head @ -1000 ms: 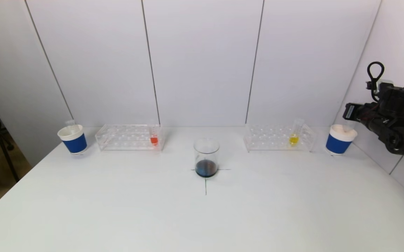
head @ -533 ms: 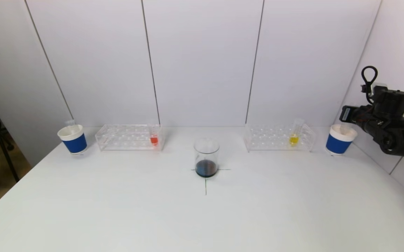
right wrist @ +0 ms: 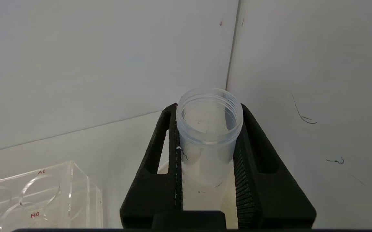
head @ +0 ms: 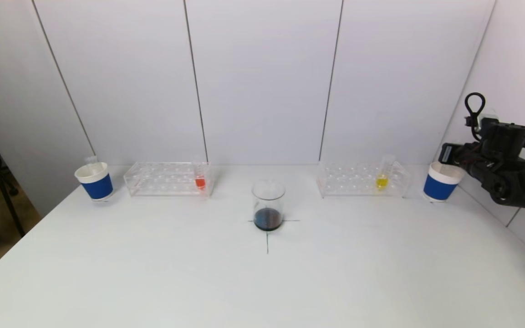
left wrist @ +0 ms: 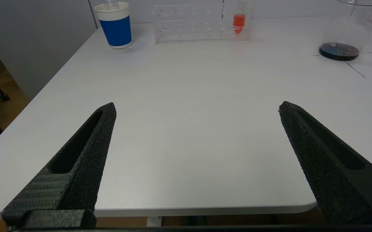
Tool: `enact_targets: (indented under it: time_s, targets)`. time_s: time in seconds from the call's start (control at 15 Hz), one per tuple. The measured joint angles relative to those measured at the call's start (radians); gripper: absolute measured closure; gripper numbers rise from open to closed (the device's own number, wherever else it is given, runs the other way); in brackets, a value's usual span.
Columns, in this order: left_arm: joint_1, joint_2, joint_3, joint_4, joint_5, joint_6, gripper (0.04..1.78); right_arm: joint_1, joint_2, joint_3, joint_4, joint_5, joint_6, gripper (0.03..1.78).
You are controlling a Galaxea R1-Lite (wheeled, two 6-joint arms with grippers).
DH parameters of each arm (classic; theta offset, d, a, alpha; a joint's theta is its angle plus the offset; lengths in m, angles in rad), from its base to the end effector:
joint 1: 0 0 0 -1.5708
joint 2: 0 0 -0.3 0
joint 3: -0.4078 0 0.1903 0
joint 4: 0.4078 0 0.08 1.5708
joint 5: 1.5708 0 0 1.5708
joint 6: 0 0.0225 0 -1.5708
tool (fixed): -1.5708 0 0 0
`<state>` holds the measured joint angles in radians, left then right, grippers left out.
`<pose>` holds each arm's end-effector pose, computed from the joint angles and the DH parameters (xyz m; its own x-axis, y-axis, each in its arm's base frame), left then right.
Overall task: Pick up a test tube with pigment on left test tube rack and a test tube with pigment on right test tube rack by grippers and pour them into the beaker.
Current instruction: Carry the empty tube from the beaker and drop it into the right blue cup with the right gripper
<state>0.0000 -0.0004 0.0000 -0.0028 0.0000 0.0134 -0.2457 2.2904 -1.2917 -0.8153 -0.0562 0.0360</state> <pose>-0.0228 0.0000 0.0757 1.0000 0.0000 0.0032 0.0000 0.9999 0.0134 0.4425 -0.1123 0.1009 0.9385 -0.2933 -0.1821 0.3026 0.9528 0.0252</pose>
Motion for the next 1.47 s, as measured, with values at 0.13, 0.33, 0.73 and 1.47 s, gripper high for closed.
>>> enact_targets:
  time_s: [0.13,0.33,0.73,1.47]
  targets:
    - [0.000,0.000,0.000,0.000,0.000,0.000,0.06,0.000,0.001,0.006,-0.004,0.000,-0.001,1.30]
    - [0.000,0.000,0.000,0.000,0.000,0.000,0.06,0.000,0.001,0.009,-0.004,0.000,-0.001,1.30]
    - [0.000,0.000,0.000,0.000,0.000,0.000,0.06,0.000,0.001,0.019,-0.008,0.000,-0.001,1.30]
    - [0.000,0.000,0.000,0.000,0.000,0.000,0.06,0.000,-0.009,0.030,-0.010,0.000,-0.001,0.42]
